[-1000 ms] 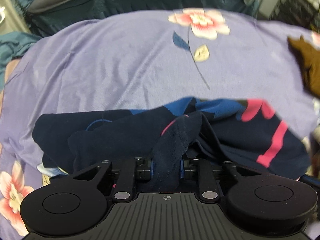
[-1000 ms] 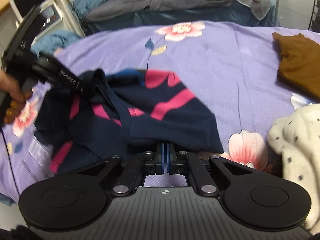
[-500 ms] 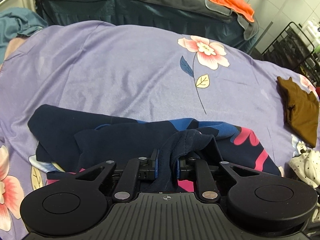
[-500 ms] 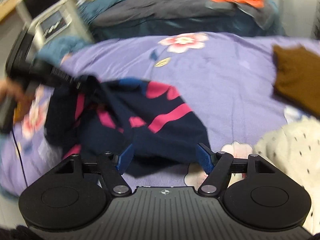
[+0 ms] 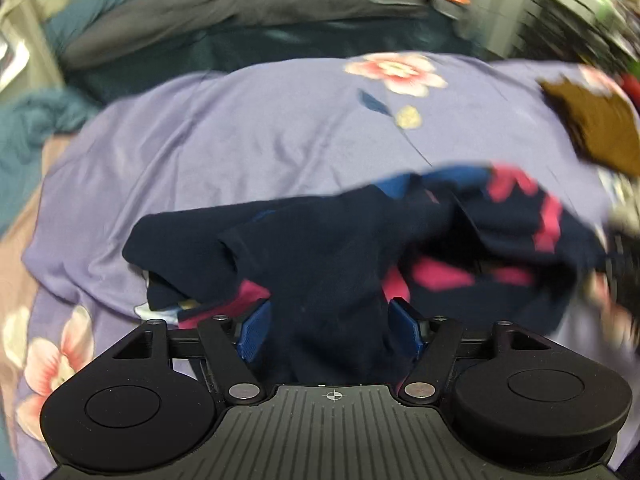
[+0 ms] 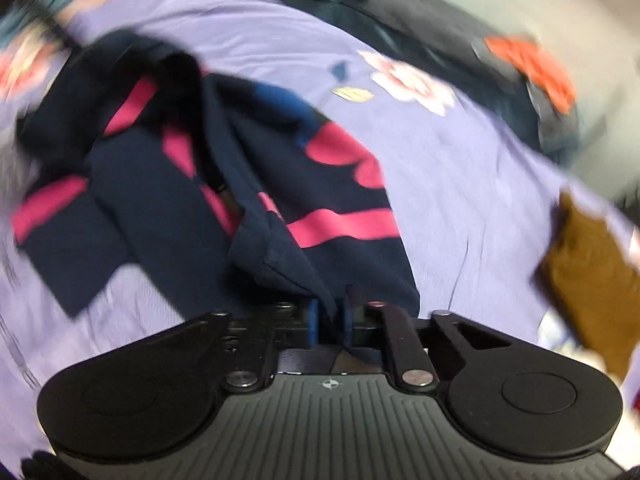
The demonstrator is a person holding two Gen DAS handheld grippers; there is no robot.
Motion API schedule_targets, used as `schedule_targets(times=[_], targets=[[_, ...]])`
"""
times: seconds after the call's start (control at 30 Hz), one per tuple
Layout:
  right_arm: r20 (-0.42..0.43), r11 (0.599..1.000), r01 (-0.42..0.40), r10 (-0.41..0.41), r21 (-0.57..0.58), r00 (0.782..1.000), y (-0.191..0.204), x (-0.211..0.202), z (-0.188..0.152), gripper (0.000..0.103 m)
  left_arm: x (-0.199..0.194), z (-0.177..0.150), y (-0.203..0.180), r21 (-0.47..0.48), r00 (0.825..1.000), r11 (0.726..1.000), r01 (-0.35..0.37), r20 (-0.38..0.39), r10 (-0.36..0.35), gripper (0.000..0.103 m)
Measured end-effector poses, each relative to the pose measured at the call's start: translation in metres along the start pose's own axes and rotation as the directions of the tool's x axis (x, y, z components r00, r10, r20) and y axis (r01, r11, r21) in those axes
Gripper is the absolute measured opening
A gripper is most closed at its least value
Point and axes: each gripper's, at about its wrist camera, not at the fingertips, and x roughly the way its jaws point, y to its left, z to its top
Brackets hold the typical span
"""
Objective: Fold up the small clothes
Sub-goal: 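Lift the shirt high with both grippers and shake it out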
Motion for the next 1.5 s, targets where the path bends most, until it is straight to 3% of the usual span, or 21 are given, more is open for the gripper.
schedule_targets(times=[0.07,0.2,0.3,0.33,0.4,0.5,0.6,0.7,0.77,0.8,0.83,0.9,0.97,1.03,1.1,1.17,1.23,1.33,1.43,1.5], targets=[[-0.008,0.992,-0.043,0.044,0.120,0.999,-0.014,-0.001,0.006,0.008,0.003,-0.010,-0.012,0.047,1.000,0.999,-0.014,-0.011,0.015,0.103],[-0.013,0.976,-0.081,0.086,0.204,0.996,-0.023,0.000,0.015,0.008,0.023,-0.011,-0.032,0.117,0.983,0.976,-0.184,0.025,0.182,0.103],[-0.019,0.976,-0.082,0.087,0.203,0.996,-0.022,-0.002,0.016,0.008,0.032,-0.004,-0.034,0.108,0.987,0.983,-0.148,0.071,0.141,0.103],[-0.020,0.975,-0.083,0.089,0.208,0.996,-0.022,-0.003,0.015,0.008,0.035,0.000,-0.033,0.094,0.988,0.985,-0.145,0.074,0.138,0.092],[-0.023,0.970,-0.086,0.094,0.226,0.995,-0.019,-0.008,0.011,0.005,0.037,0.006,-0.026,0.032,0.994,0.994,-0.100,0.048,0.099,0.055],[0.026,0.952,-0.089,0.085,0.293,0.996,-0.025,-0.020,0.011,0.005,0.015,0.015,-0.014,-0.102,0.992,0.993,-0.053,0.108,0.064,0.044],[0.141,0.922,-0.096,0.046,0.374,0.989,-0.045,-0.055,0.023,0.005,-0.042,0.033,0.006,-0.257,0.960,0.966,0.016,0.275,0.057,0.043],[0.303,0.862,-0.173,0.024,0.477,0.953,-0.076,-0.104,0.047,0.005,-0.111,0.058,0.019,-0.299,0.887,0.951,0.078,0.457,0.071,0.043],[0.434,0.811,-0.273,0.027,0.517,0.900,-0.094,-0.141,0.065,0.005,-0.159,0.070,0.020,-0.285,0.819,0.955,0.081,0.565,0.099,0.043],[0.493,0.793,-0.315,0.021,0.522,0.870,-0.101,-0.161,0.073,0.005,-0.183,0.073,0.019,-0.269,0.775,0.961,0.064,0.620,0.122,0.043],[0.547,0.783,-0.352,0.018,0.513,0.837,-0.105,-0.181,0.081,0.005,-0.206,0.074,0.016,-0.251,0.732,0.968,0.026,0.664,0.152,0.043],[0.647,0.783,-0.423,0.034,0.456,0.762,-0.109,-0.219,0.091,0.005,-0.243,0.067,0.013,-0.244,0.663,0.970,0.005,0.727,0.180,0.043],[0.724,0.797,-0.470,0.061,0.380,0.687,-0.106,-0.252,0.092,0.005,-0.273,0.052,0.016,-0.267,0.625,0.963,0.043,0.759,0.183,0.043],[0.759,0.806,-0.501,0.102,0.315,0.643,-0.106,-0.276,0.086,0.005,-0.297,0.034,0.019,-0.295,0.620,0.951,0.092,0.764,0.178,0.043],[0.781,0.781,-0.560,0.157,0.276,0.604,-0.111,-0.294,0.075,0.005,-0.323,0.014,0.018,-0.300,0.615,0.947,0.110,0.770,0.173,0.043],[0.809,0.750,-0.619,0.202,0.234,0.551,-0.119,-0.314,0.065,0.005,-0.350,0.000,0.011,-0.270,0.589,0.957,0.107,0.793,0.157,0.043],[0.853,0.748,-0.641,0.213,0.172,0.477,-0.129,-0.345,0.060,0.005,-0.380,-0.009,0.001,-0.227,0.533,0.968,0.106,0.835,0.137,0.043],[0.922,0.761,-0.647,0.211,0.053,0.325,-0.144,-0.395,0.069,0.005,-0.422,-0.005,-0.012,-0.161,0.427,0.980,0.117,0.899,0.097,0.043],[0.961,0.734,-0.679,0.203,-0.022,0.188,-0.168,-0.426,0.082,0.005,-0.441,0.014,-0.011,-0.129,0.351,0.977,0.170,0.934,0.062,0.043],[0.968,0.698,-0.715,0.210,-0.051,0.137,-0.185,-0.431,0.096,0.005,-0.445,0.026,-0.003,-0.107,0.310,0.971,0.215,0.950,0.036,0.043]])
